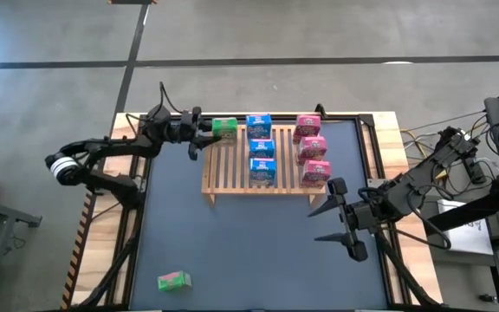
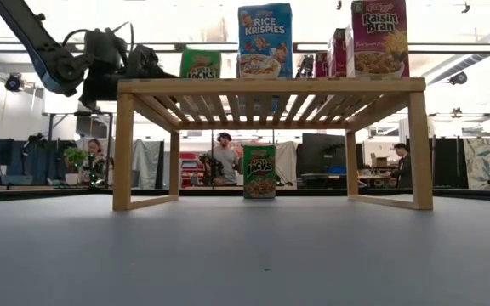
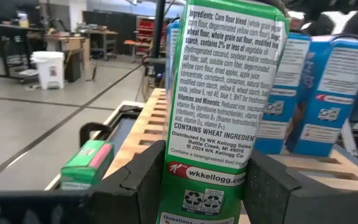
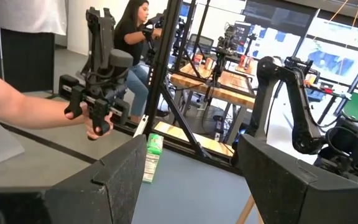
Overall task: Stack cereal on shelf
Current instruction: Put the bottom right green cereal box on the shelf, then put the top green cereal box on the shelf
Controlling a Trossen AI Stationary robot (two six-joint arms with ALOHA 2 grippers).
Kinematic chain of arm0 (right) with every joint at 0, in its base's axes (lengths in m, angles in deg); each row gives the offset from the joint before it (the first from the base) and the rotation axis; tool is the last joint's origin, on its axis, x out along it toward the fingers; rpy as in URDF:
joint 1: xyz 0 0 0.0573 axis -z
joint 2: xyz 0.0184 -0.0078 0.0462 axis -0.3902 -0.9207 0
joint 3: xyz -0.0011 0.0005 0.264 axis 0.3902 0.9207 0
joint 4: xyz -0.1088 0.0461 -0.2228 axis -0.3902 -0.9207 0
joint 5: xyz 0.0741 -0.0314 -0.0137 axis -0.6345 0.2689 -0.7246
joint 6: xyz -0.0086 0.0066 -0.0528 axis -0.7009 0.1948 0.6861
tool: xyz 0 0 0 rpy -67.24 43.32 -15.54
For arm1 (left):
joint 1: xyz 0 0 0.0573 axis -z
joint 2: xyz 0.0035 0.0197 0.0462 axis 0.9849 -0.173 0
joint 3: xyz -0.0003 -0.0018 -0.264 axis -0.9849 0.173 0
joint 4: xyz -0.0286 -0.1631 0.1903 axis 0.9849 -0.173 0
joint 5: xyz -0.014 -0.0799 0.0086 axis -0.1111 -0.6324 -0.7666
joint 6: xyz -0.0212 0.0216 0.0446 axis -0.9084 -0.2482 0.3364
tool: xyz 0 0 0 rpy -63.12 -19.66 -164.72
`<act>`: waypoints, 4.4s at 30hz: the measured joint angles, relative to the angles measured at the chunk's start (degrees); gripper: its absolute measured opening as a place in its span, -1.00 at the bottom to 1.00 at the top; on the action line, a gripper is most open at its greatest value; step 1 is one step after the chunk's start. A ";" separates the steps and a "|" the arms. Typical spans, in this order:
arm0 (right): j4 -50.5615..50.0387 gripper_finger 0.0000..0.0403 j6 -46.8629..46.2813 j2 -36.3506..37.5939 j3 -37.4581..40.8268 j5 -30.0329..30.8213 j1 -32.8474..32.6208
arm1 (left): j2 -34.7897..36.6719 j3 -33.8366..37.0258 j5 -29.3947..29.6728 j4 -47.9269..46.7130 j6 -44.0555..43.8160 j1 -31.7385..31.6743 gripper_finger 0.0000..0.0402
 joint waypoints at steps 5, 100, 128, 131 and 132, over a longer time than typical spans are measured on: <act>-0.07 0.20 -0.24 -0.39 0.03 0.00 0.00 | -2.50 -0.06 -2.32 3.78 -1.53 -0.25 -0.19; -0.96 0.20 0.67 -0.39 0.04 9.82 4.29 | -30.26 -64.29 -10.30 -82.15 41.61 -17.82 0.38; -7.74 0.20 10.41 0.44 -11.16 6.37 25.80 | -32.42 -72.14 -10.02 -92.31 46.32 -17.45 0.35; -11.47 0.20 10.67 0.12 -14.74 4.73 33.03 | -30.73 -72.82 -9.62 -92.29 45.56 -17.11 0.34; -13.20 0.20 10.65 -0.06 -15.87 3.09 35.95 | -30.21 -73.08 -9.62 -92.22 45.30 -17.02 0.34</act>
